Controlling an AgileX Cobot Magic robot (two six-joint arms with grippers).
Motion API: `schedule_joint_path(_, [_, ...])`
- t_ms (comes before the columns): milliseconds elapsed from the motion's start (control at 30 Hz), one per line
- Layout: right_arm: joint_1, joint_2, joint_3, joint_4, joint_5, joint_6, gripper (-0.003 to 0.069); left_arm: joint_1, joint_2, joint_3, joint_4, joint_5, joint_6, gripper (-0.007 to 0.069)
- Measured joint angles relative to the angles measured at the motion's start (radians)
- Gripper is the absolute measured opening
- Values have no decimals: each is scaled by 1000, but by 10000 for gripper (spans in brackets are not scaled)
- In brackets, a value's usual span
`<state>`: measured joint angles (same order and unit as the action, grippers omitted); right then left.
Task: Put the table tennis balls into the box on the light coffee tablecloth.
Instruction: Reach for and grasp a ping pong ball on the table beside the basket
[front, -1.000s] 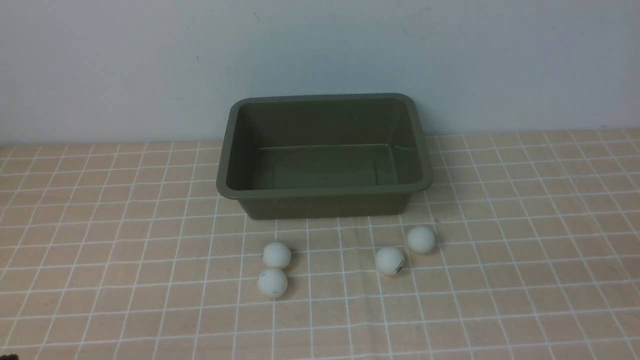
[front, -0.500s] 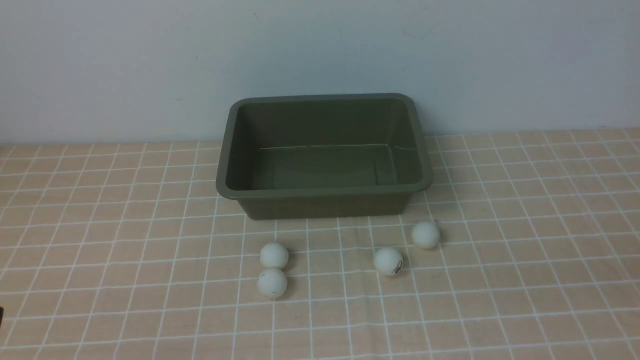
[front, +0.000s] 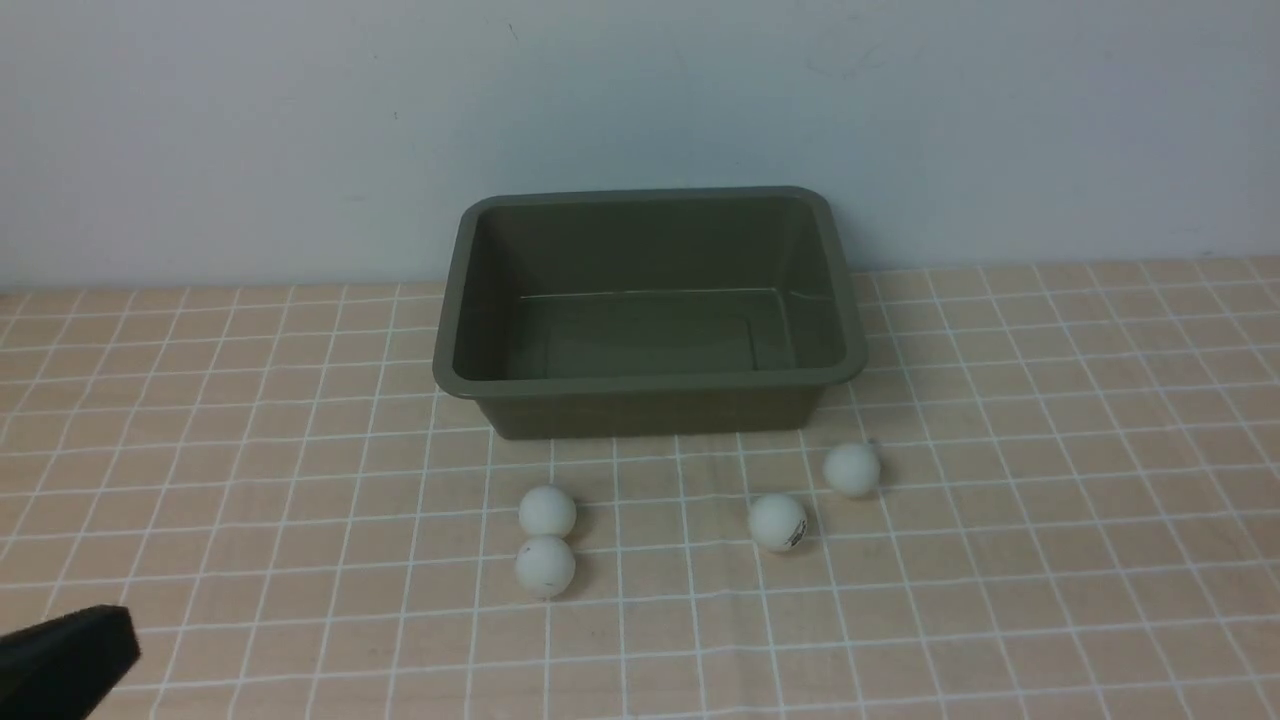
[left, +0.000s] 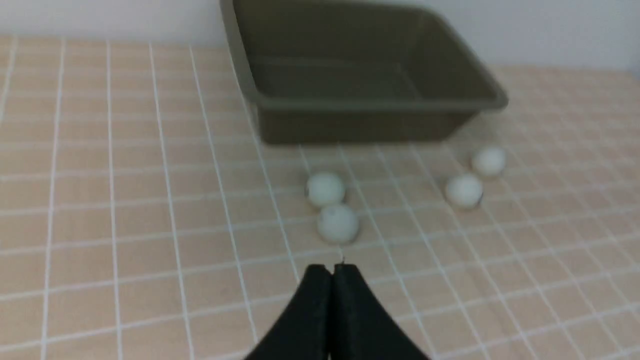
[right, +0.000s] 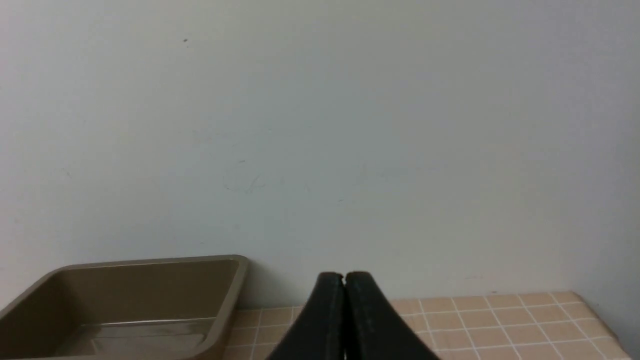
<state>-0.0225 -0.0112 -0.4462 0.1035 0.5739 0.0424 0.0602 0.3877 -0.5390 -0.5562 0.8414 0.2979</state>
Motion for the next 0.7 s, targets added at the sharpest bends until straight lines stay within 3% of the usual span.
schedule_joint_path(133, [0, 0, 0, 26, 28, -62, -18, 0, 177, -66, 2, 12, 156, -9])
schedule_joint_path(267, [0, 0, 0, 26, 80, -176, -18, 0, 344, -115, -96, -26, 335, 102])
schedule_joint_path(300, [0, 0, 0, 26, 97, -226, -18, 0, 410, -132, -154, -35, 428, 165])
schedule_joint_path(467, [0, 0, 0, 38, 139, -294, -18, 0, 615, -195, -381, 14, 744, 337])
schedule_joint_path(600, [0, 0, 0, 44, 156, -302, -18, 0, 729, -255, -458, 37, 798, 362])
schedule_joint_path(700, [0, 0, 0, 44, 160, -313, -18, 0, 807, -324, -404, 37, 732, 317])
